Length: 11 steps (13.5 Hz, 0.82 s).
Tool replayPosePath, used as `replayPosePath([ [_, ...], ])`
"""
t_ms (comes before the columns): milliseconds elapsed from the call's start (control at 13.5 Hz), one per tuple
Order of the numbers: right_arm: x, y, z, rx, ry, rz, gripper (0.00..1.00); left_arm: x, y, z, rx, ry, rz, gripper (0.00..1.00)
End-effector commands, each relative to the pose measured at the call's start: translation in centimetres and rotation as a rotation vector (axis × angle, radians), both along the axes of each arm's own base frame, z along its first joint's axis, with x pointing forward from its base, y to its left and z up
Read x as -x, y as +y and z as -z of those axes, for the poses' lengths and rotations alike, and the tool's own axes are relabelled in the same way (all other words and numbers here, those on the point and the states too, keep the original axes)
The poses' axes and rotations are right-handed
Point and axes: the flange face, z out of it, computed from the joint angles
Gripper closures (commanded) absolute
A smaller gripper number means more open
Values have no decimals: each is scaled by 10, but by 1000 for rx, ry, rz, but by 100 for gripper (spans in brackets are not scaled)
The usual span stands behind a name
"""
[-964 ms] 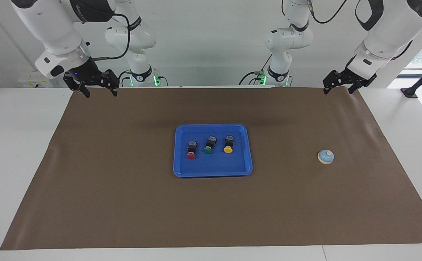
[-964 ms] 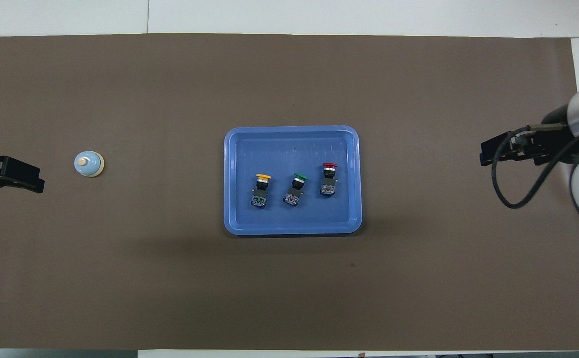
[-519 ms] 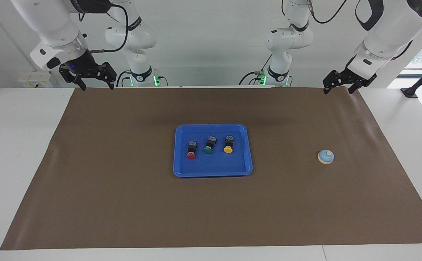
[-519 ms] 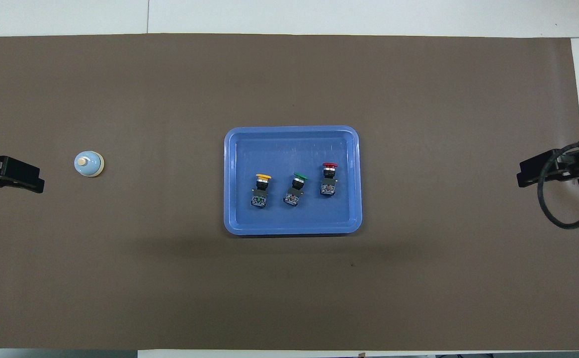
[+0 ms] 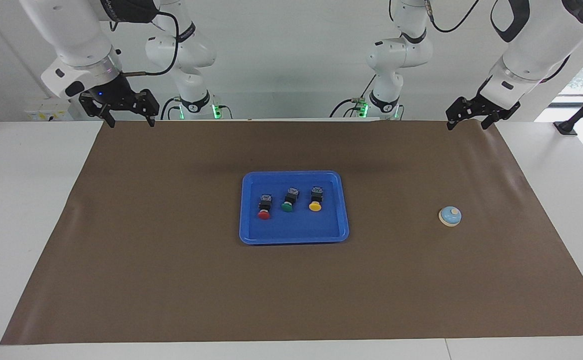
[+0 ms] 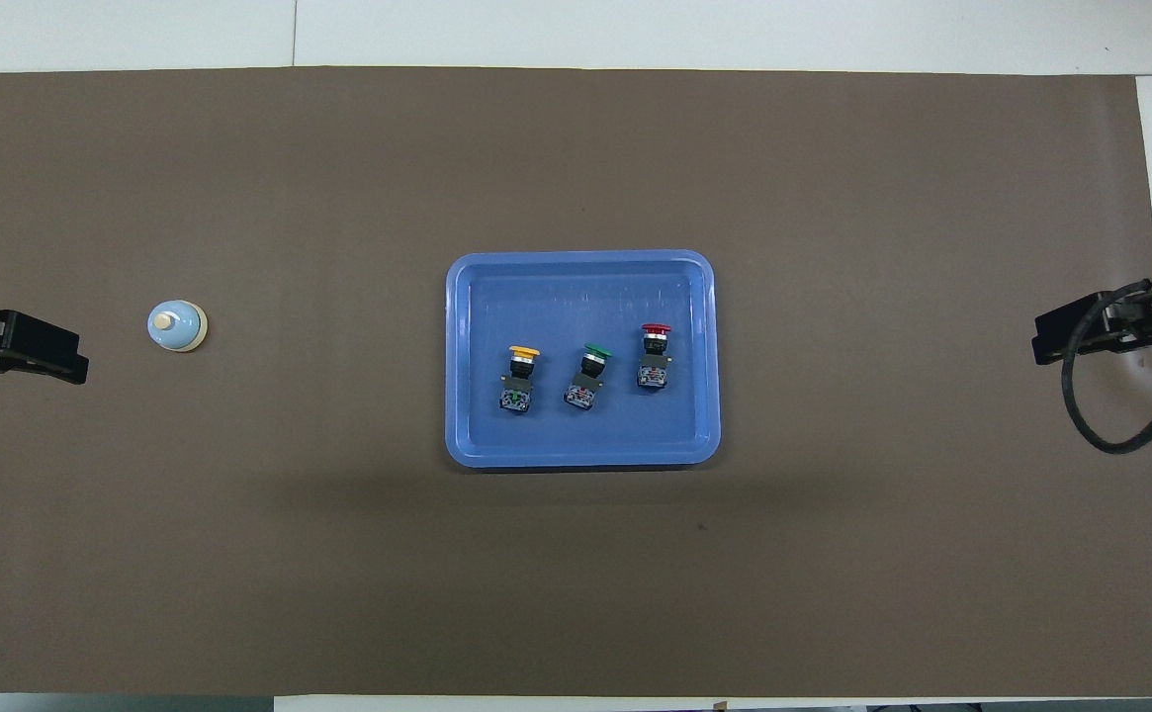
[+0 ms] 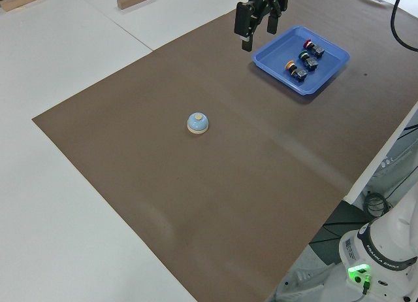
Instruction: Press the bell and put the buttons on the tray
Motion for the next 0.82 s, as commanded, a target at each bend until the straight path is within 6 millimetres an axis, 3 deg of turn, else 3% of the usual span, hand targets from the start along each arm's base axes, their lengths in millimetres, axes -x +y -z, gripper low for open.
replayPosePath([
  [0,-3,-6,-5,-9,-12,-20,0,4,1,-1,-9,-10,-9,0],
  [519,-1,-7,-6,-42,-17,-1,0,6,-5,-1,-13,8,-3,0],
  [668,1,-6,-3,-39,-2,-7,0,5,3,-2,-12,-5,-30,0],
  [742,1,-5,-3,-39,-2,-8,0,4,4,0,-17,-13,-53,9],
])
